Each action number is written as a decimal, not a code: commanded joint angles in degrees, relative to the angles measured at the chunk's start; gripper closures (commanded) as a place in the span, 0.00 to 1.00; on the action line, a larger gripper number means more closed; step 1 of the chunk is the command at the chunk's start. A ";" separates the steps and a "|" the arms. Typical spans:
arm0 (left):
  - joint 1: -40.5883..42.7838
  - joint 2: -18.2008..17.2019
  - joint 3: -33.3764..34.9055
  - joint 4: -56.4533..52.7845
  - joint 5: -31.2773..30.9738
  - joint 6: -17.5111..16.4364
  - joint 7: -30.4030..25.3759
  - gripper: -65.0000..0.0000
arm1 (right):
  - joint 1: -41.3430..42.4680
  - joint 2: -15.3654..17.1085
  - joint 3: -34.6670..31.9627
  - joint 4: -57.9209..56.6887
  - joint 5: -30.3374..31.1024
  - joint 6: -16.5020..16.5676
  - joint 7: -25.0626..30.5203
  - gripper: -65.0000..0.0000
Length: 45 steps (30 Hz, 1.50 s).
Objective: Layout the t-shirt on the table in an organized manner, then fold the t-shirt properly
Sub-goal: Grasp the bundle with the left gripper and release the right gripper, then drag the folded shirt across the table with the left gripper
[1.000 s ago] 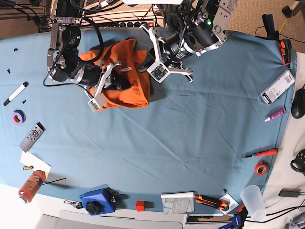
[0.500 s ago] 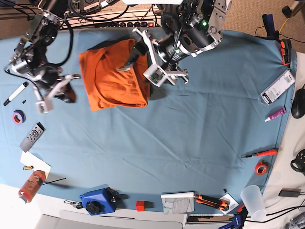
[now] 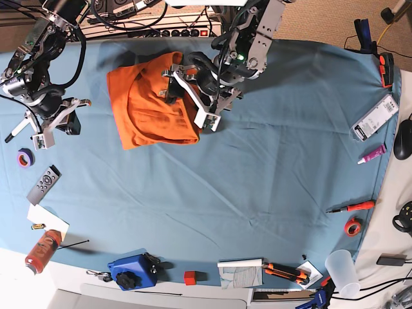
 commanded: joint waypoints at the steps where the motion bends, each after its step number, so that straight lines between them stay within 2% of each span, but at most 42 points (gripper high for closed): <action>1: -0.33 0.72 0.26 0.35 -0.55 0.24 0.28 0.29 | 0.63 0.96 0.22 1.01 0.98 0.08 1.33 1.00; 4: -0.24 0.72 0.26 -2.25 -0.48 2.19 0.63 0.29 | 0.63 0.96 0.22 1.01 1.01 0.08 1.33 1.00; 8: -0.26 0.74 0.26 -7.06 -0.83 2.12 0.66 0.29 | 0.63 0.96 0.22 1.01 1.01 0.08 1.36 1.00; 11: -0.24 0.76 0.26 -8.26 -4.35 2.03 1.11 0.31 | 0.63 0.96 0.22 1.01 1.01 0.08 1.33 1.00; 13: -0.35 0.92 0.26 -8.24 -6.36 1.66 2.19 0.40 | 0.63 0.96 0.24 1.01 1.01 0.08 1.33 1.00; 18: -0.42 1.53 0.26 -8.24 -11.34 1.70 4.83 0.70 | 0.63 0.96 0.24 1.01 1.01 0.08 1.36 1.00; 21: -0.46 1.53 0.26 -8.24 -12.26 1.70 4.72 0.80 | 0.63 0.96 0.24 1.01 1.01 0.08 1.38 1.00; 24: -0.59 1.51 0.26 -8.24 -11.08 1.70 4.79 1.00 | 0.63 0.98 0.24 1.01 1.01 0.08 1.55 1.00; 26: -0.61 1.51 0.26 -8.13 -8.00 1.70 6.14 1.00 | 0.63 1.07 0.24 1.01 1.01 0.08 1.73 1.00; 29: -1.07 1.05 0.22 -6.82 -3.72 1.40 11.10 1.00 | 0.63 1.14 0.35 1.01 0.98 0.08 2.69 1.00; 32: -1.18 0.00 -0.28 -4.09 -1.42 -1.27 13.90 1.00 | 0.66 1.11 0.39 1.01 0.98 0.08 2.86 1.00; 39: -1.14 -3.52 -7.54 0.76 -1.86 -2.91 16.94 1.00 | 0.66 1.11 0.39 1.01 1.01 0.08 3.43 1.00; 42: -1.14 -6.47 -12.61 1.84 -6.05 -6.54 17.27 1.00 | 0.66 1.11 0.39 1.01 0.98 0.08 4.20 1.00; 45: -1.16 -10.91 -17.22 1.97 -10.45 -10.99 17.16 1.00 | 0.68 1.09 0.39 1.01 1.01 0.08 4.76 1.00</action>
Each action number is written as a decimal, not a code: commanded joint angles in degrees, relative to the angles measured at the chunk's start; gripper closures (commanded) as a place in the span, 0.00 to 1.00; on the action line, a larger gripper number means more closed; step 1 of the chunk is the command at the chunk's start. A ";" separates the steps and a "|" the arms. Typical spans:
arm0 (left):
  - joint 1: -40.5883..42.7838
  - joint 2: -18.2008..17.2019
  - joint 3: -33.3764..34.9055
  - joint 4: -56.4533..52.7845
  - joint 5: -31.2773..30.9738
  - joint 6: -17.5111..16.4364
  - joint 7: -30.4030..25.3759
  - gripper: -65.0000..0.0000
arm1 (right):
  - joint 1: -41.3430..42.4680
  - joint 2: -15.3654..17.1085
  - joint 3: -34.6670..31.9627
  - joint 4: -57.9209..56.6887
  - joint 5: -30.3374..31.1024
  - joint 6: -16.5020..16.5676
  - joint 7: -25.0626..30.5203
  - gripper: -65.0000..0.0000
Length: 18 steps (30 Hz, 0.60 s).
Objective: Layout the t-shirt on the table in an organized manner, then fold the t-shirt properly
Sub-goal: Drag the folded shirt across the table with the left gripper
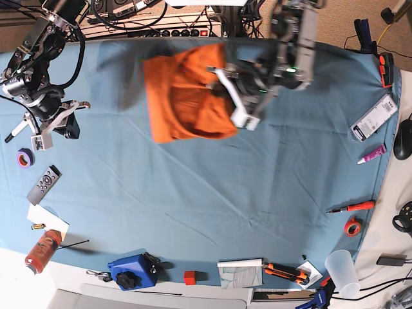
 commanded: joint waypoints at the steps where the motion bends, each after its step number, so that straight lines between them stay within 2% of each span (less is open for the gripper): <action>1: -0.11 -2.16 -1.57 0.52 1.81 -0.07 0.59 1.00 | 0.68 0.98 0.33 1.01 0.98 0.06 1.70 1.00; 6: -0.24 -12.20 -4.87 0.52 -2.89 -5.99 -1.77 1.00 | 0.68 0.98 0.31 1.01 0.98 0.06 2.73 1.00; 9: -1.49 -16.44 -4.59 0.50 -4.87 -9.90 -1.81 1.00 | 0.68 0.96 0.26 1.01 1.01 0.06 2.75 1.00; 14: -7.08 -20.81 -1.05 0.50 -3.85 -12.46 -1.84 1.00 | 0.68 0.96 0.26 1.01 1.01 0.06 2.75 1.00; 16: -10.27 -21.66 1.18 0.50 -1.84 -14.19 -2.03 1.00 | 0.66 0.94 0.26 1.01 1.01 0.06 2.75 1.00; 18: -13.60 -21.79 4.04 0.50 0.92 -14.51 -2.75 1.00 | 0.66 0.94 0.24 1.01 1.01 0.06 2.80 1.00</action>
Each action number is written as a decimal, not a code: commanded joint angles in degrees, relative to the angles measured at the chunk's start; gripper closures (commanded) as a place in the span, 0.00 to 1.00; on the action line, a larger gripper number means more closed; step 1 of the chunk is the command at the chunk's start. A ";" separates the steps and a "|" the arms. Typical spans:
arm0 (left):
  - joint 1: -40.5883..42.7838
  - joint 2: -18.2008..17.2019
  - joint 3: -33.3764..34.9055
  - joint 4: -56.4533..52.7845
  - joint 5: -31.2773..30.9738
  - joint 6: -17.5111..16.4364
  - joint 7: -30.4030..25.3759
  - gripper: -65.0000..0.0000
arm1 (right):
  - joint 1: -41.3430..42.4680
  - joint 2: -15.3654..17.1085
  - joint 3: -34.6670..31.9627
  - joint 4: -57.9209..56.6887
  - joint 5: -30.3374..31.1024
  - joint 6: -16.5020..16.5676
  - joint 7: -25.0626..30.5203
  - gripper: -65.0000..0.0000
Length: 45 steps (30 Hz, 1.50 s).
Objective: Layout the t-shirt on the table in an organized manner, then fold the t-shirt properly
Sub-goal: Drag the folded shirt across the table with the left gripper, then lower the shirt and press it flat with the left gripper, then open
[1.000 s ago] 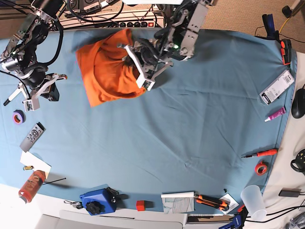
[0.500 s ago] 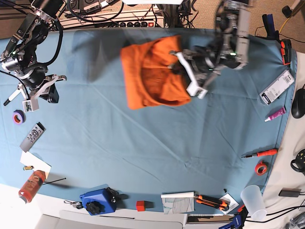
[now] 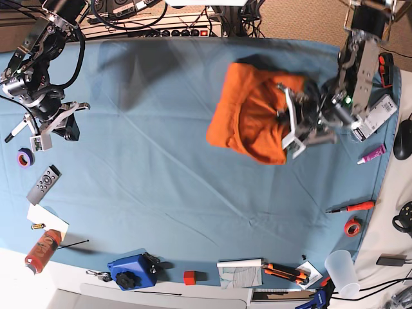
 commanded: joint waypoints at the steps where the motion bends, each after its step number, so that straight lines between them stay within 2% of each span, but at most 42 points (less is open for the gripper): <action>1: -2.45 -0.31 1.55 0.98 0.57 -0.31 -2.27 1.00 | 0.68 0.94 0.24 1.01 1.01 0.08 1.55 1.00; 6: -11.02 -0.31 14.71 0.66 11.56 -3.48 -5.33 1.00 | 0.66 0.81 0.24 1.01 1.01 0.08 1.64 1.00; 11: -19.54 0.07 29.68 -0.52 21.33 -3.32 -7.76 1.00 | 0.66 0.81 0.22 1.01 1.01 0.08 1.64 1.00; 15: -25.29 1.75 38.36 -2.56 25.64 -0.79 -8.90 1.00 | 0.66 0.81 0.22 1.01 1.01 0.08 1.64 1.00; 19: -30.08 4.87 42.80 -7.43 26.45 -0.83 -8.87 1.00 | 0.63 0.79 0.22 1.01 1.01 0.08 1.64 1.00; 24: -33.79 8.94 43.58 -13.81 26.43 -0.79 -8.61 1.00 | 0.66 0.79 0.22 1.01 1.01 0.08 1.62 1.00; 28: -34.80 9.94 43.56 -15.21 26.43 -0.72 -7.74 1.00 | 0.63 0.79 0.22 1.01 1.01 0.08 1.44 1.00; 31: -34.75 9.86 43.56 -15.21 26.38 3.69 -7.76 0.77 | 0.63 0.79 0.22 1.01 1.01 0.08 1.36 1.00; 33: -34.80 9.88 43.56 -15.19 26.40 7.34 -7.82 0.67 | 0.63 0.79 0.22 1.01 1.01 0.08 1.29 1.00; 38: -34.80 9.86 43.56 -15.19 26.93 14.95 -7.82 0.65 | 0.63 0.79 0.22 1.01 1.03 0.08 1.31 1.00; 42: -34.80 9.88 43.56 -15.19 30.71 23.63 -7.34 0.65 | 0.63 0.79 0.22 1.01 1.03 0.08 1.31 1.00; 45: -34.80 10.10 43.56 -15.19 32.63 29.68 -4.17 0.66 | 0.63 0.79 0.22 1.01 1.03 0.08 1.31 1.00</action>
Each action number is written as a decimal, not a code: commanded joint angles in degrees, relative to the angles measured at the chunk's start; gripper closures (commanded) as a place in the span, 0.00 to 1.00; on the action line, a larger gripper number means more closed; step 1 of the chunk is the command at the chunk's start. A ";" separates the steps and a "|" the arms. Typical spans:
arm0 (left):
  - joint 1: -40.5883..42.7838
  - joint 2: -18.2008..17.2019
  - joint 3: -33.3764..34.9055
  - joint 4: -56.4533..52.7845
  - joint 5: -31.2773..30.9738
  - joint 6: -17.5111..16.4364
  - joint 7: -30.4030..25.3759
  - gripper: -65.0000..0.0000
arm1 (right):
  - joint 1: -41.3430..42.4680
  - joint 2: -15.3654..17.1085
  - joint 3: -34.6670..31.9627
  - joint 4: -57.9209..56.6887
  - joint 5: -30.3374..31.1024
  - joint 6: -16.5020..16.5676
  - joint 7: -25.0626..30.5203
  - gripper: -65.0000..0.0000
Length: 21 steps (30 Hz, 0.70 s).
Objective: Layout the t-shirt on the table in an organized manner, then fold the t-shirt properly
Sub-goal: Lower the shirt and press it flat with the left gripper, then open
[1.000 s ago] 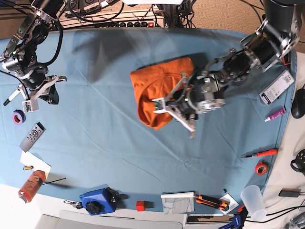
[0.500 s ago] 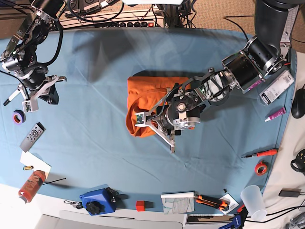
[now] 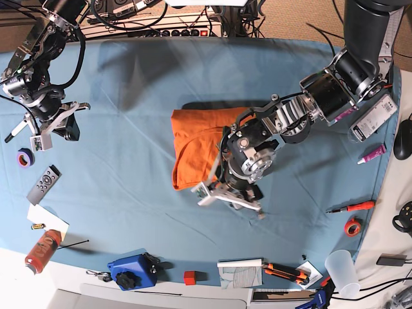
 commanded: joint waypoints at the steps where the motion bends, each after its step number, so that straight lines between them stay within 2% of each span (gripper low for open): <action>1: -1.75 0.52 -0.48 0.81 1.57 0.87 0.96 0.70 | 0.66 0.92 0.22 1.01 1.01 0.06 1.18 1.00; 5: -1.70 2.36 -0.48 0.83 7.93 1.86 13.22 1.00 | 0.66 0.92 0.22 1.01 1.03 0.06 1.22 1.00; 7: -0.68 3.06 -0.76 0.83 14.23 7.65 15.15 1.00 | 0.66 0.92 0.22 1.01 1.07 0.06 1.38 1.00; 9: 1.14 4.00 -1.86 0.85 20.09 9.70 16.28 1.00 | 0.63 0.92 0.22 1.01 1.05 0.06 1.36 1.00; 12: 4.22 5.46 -5.81 1.88 22.88 9.64 17.16 1.00 | 0.66 0.94 0.22 1.01 1.05 0.06 1.36 1.00; 16: 9.38 6.54 -15.87 6.67 22.77 9.51 16.44 1.00 | 0.66 0.92 0.22 1.01 1.07 0.06 1.38 1.00; 19: 12.79 6.19 -24.85 12.17 20.15 8.92 15.30 1.00 | 0.66 0.94 0.22 1.01 1.51 0.06 1.42 1.00; 21: 15.28 5.40 -30.91 16.13 15.93 6.56 14.03 1.00 | 0.66 0.92 0.22 1.01 1.77 0.06 1.60 1.00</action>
